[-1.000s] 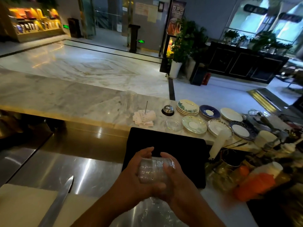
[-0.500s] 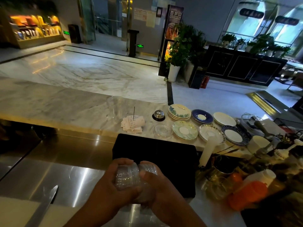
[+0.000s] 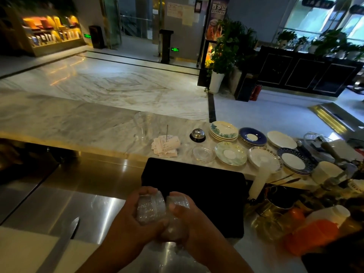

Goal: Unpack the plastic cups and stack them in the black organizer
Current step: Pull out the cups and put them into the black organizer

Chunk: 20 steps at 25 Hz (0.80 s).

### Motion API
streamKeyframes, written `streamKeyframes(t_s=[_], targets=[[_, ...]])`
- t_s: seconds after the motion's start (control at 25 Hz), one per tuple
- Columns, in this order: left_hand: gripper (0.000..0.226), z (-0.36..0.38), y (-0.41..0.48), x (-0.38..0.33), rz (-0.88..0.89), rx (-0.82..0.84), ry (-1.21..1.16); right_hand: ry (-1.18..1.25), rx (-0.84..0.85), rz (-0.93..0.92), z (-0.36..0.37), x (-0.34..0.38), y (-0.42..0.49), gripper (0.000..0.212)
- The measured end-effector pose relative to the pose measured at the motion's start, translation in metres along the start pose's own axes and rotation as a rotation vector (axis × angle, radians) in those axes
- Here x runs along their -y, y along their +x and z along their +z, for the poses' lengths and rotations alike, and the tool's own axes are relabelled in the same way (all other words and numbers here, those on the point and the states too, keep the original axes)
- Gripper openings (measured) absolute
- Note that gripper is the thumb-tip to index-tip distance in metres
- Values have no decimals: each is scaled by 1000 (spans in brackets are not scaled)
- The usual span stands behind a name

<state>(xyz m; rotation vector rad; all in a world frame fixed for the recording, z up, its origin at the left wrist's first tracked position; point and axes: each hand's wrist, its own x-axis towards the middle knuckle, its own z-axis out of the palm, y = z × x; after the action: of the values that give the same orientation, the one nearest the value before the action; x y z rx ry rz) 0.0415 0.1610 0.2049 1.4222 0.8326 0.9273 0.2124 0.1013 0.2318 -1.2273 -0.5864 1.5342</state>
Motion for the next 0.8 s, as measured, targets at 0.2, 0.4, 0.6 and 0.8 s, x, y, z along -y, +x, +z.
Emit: streamKeyframes(t_s=[0.2, 0.4, 0.6, 0.8], targets=[[65, -39, 2, 6, -88, -119, -40, -118, -267, 48, -20, -31, 40, 53], [67, -68, -3, 11, -116, -172, -52, -971, -325, -136, -20, -55, 100, 97], [73, -83, -5, 14, -94, -180, -33, -1785, -102, -463, -7, -77, 153, 101], [68, -99, -7, 17, -108, -186, -56, -1967, -20, -463, -5, -92, 180, 98]])
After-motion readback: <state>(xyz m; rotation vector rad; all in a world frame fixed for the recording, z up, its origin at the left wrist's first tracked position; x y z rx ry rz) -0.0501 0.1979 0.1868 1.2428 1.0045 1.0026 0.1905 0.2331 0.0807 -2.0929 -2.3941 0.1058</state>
